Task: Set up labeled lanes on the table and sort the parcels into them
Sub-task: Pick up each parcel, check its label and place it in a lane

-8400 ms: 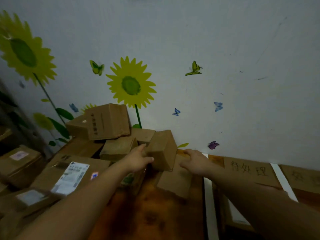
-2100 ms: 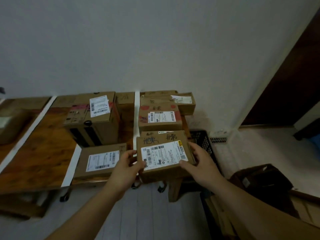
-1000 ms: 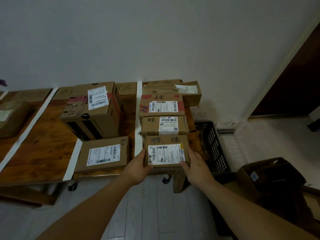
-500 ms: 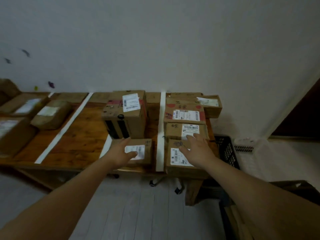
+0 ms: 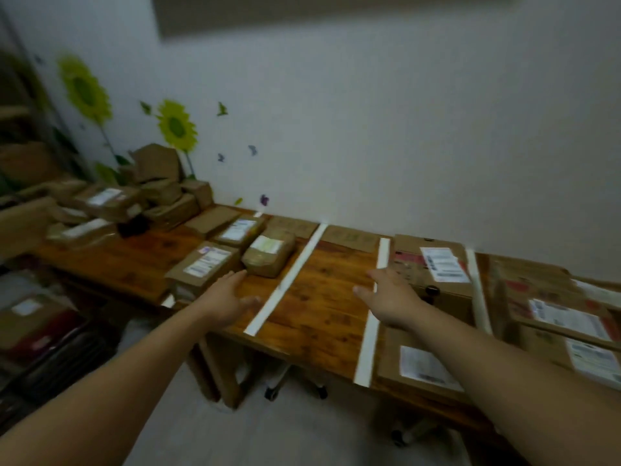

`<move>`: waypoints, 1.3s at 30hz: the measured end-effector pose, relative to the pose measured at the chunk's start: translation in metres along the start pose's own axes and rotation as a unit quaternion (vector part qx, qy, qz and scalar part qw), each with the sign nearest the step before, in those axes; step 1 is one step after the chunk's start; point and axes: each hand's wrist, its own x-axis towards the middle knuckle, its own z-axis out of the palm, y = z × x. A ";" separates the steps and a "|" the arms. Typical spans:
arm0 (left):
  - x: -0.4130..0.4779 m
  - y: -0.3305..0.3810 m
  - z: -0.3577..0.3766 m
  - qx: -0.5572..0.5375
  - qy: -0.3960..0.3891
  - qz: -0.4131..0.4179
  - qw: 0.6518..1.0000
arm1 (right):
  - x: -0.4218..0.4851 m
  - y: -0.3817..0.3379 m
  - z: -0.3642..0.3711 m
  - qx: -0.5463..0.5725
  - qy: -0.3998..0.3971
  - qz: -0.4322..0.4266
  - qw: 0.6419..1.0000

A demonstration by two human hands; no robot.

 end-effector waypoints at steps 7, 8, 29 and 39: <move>0.032 -0.103 -0.097 -0.009 0.048 -0.029 0.998 | 0.086 -0.129 0.050 -0.057 -0.021 -0.068 0.996; 0.042 -0.116 -0.107 -0.006 0.056 -0.043 0.998 | 0.100 -0.144 0.057 -0.057 -0.021 -0.076 0.995; 0.314 -0.324 -0.317 -0.068 0.085 -0.088 0.990 | 0.444 -0.414 0.213 -0.086 -0.098 -0.150 0.980; 0.444 -0.420 -0.349 -0.062 -0.064 -0.021 0.996 | 0.516 -0.458 0.294 -0.052 -0.092 0.003 0.994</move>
